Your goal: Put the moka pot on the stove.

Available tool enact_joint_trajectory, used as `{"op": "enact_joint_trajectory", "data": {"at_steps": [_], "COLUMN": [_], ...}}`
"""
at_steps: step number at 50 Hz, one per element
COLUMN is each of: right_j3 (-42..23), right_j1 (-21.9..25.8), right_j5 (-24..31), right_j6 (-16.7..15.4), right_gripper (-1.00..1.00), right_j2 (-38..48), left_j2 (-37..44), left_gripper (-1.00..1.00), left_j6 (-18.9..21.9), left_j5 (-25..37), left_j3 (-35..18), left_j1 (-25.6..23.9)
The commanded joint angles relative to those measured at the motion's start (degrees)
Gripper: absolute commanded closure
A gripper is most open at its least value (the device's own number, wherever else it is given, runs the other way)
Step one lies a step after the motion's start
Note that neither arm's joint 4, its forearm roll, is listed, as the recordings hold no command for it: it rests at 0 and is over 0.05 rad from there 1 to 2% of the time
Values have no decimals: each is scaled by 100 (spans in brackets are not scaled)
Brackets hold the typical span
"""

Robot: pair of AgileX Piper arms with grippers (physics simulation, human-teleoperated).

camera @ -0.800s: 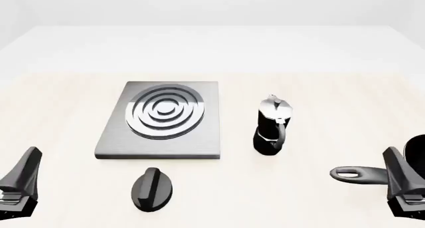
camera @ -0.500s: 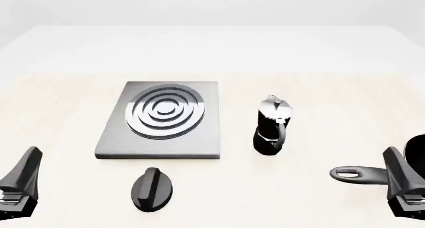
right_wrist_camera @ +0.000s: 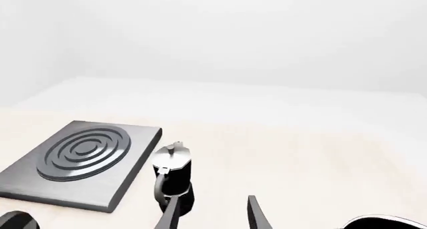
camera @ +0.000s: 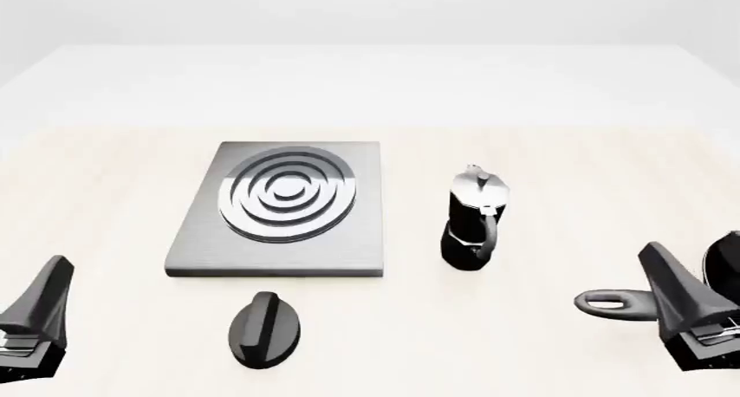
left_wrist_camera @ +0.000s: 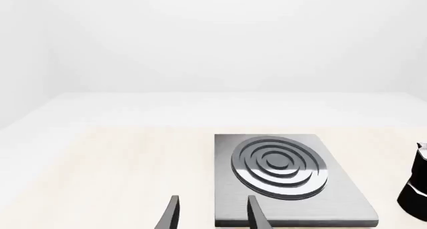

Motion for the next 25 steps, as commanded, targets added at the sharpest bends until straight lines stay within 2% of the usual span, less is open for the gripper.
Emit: {"op": "enact_joint_trajectory", "data": {"at_steps": [1, 4, 11, 25], "right_j3": [-249, -228, -203, 18], "right_j1": [551, 610, 664, 827], "right_j5": [-450, -660, -742, -1747], "right_j6": [-23, -22, -32, -130], "right_gripper": [-100, -100, -100, -100], "right_j2": [902, 1163, 1325, 2537], "left_j2": [0, 0, 0, 0], "left_gripper": [-100, -100, -100, -100], "left_j6": [0, 0, 0, 0], "left_j5": [0, 0, 0, 0], "left_j3": [0, 0, 0, 0], "left_j1": [0, 0, 0, 0]}}
